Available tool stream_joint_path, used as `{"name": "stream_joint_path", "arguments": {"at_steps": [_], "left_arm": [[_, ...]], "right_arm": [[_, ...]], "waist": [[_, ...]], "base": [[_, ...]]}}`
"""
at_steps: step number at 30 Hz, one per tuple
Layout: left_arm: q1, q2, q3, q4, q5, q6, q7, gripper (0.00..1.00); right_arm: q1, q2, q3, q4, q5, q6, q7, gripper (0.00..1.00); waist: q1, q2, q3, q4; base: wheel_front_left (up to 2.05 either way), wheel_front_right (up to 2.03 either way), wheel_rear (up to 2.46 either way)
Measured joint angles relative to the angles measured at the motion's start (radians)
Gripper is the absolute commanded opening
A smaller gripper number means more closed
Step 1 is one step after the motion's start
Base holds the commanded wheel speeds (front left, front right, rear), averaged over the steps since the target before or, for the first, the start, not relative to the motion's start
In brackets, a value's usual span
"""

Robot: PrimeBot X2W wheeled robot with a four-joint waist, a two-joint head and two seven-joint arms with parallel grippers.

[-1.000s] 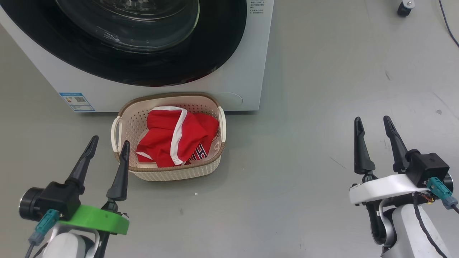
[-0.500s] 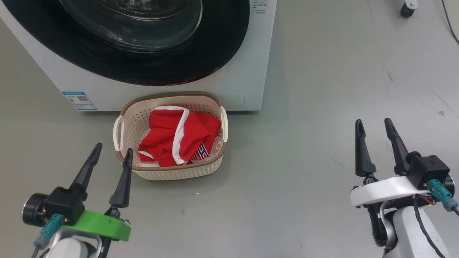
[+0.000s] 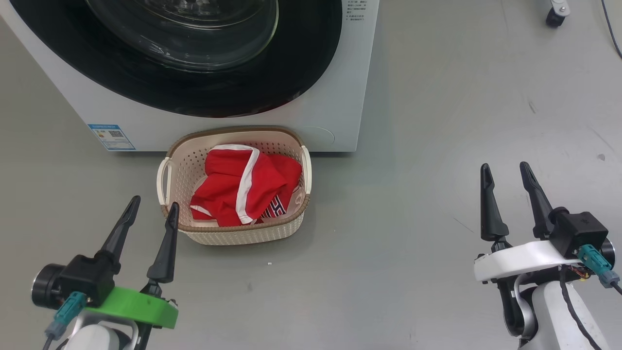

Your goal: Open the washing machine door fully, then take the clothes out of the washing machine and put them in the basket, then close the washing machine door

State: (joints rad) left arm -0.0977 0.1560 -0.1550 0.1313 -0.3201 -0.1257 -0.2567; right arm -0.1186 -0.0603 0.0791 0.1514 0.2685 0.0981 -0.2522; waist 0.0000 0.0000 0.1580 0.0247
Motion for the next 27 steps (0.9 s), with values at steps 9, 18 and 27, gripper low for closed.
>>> {"name": "stream_joint_path", "arguments": {"at_steps": [9, 18, 27], "left_arm": [[0.010, 0.000, 0.001, 0.001, -0.007, 0.000, 0.000, 0.91], [0.011, 0.000, 0.001, 0.001, -0.015, 0.000, 0.000, 0.96], [0.011, 0.000, 0.005, 0.002, -0.019, 0.000, 0.000, 1.00]], "right_arm": [[0.001, 0.002, 0.000, 0.000, -0.008, 0.006, 0.000, 1.00], [0.001, 0.004, -0.002, 0.000, -0.008, 0.007, 0.000, 1.00], [0.001, 0.004, -0.003, 0.001, -0.008, 0.008, 0.000, 1.00]], "waist": [[0.0000, 0.0000, -0.001, -0.002], [0.0000, 0.0000, 0.001, -0.003], [0.0000, 0.0000, 0.001, -0.002]], "base": [[0.00, 0.00, 0.00], [0.00, 0.00, 0.00], [0.00, 0.00, 0.00]]}}
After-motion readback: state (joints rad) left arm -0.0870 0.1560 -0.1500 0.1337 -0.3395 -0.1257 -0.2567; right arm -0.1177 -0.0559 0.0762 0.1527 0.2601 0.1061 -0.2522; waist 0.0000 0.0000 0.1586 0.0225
